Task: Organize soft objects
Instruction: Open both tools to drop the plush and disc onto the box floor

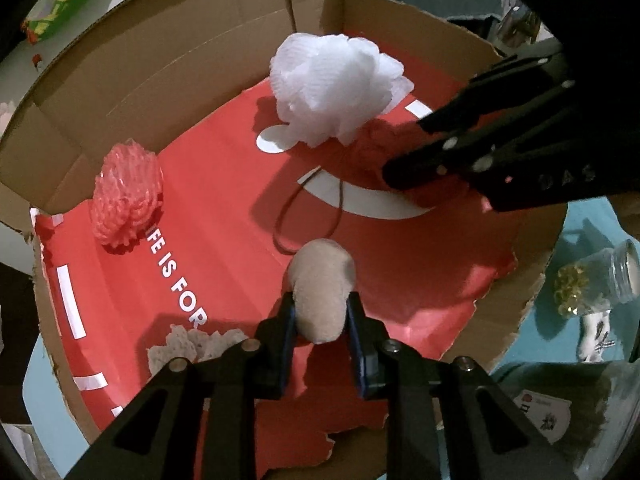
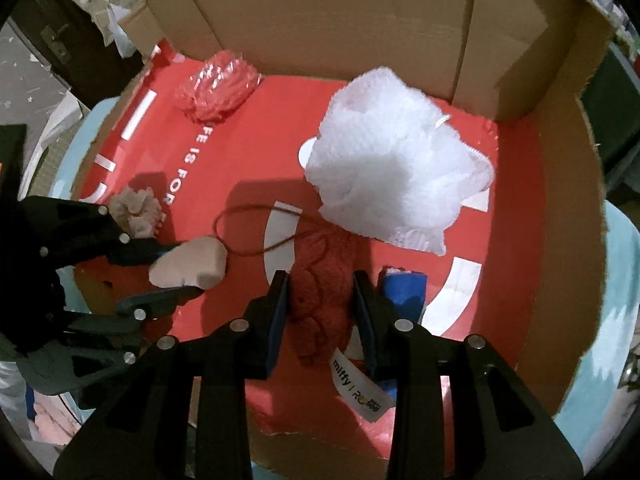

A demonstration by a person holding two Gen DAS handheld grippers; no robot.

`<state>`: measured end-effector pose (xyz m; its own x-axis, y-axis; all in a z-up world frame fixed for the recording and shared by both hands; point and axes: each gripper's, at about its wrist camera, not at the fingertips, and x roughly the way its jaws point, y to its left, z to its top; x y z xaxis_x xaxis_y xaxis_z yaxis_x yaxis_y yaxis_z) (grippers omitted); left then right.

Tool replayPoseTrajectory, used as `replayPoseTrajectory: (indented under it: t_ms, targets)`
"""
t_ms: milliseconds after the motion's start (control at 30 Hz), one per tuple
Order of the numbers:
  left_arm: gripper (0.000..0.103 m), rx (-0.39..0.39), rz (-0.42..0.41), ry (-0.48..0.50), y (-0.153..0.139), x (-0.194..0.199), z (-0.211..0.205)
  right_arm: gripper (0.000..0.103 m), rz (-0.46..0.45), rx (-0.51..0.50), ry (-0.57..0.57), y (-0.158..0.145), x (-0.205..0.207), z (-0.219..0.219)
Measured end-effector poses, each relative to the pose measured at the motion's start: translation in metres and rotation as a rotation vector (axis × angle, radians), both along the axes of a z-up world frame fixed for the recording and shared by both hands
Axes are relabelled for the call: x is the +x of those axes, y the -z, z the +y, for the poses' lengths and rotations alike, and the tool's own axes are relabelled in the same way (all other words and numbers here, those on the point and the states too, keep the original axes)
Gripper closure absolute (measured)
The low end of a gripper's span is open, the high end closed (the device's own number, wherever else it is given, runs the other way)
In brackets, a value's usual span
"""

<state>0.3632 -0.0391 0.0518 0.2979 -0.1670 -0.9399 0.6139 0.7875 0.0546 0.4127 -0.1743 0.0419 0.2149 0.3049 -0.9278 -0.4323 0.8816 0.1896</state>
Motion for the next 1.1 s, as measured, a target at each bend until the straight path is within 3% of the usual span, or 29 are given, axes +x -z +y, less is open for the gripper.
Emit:
replayPoseTrajectory:
  t_ms: [400, 467, 533, 767, 867, 1100]
  targets:
    - [0.071, -0.008, -0.003, -0.014, 0.003, 0.008, 0.001, 0.069, 0.021, 0.009, -0.005, 0.002, 0.006, 0.003]
    - [0.07, -0.012, -0.005, -0.018, 0.002, 0.006, 0.002, 0.066, 0.029, 0.003, -0.008, 0.004, 0.007, 0.005]
    - [0.069, -0.014, -0.005, -0.019, 0.003, 0.006, 0.003, 0.053, 0.035, 0.001, -0.012, 0.007, 0.007, 0.006]
    - [0.055, -0.038, -0.029, -0.029, -0.006, 0.003, 0.006, 0.052, -0.013, -0.009, -0.025, 0.0, -0.001, 0.01]
    - [0.048, -0.057, -0.056, -0.044, -0.015, -0.001, 0.01, 0.041, -0.037, -0.02, -0.029, -0.009, -0.006, 0.008]
    - [0.034, -0.117, -0.134, -0.1, -0.045, -0.022, 0.024, 0.041, -0.105, -0.003, -0.007, -0.042, -0.024, -0.004]
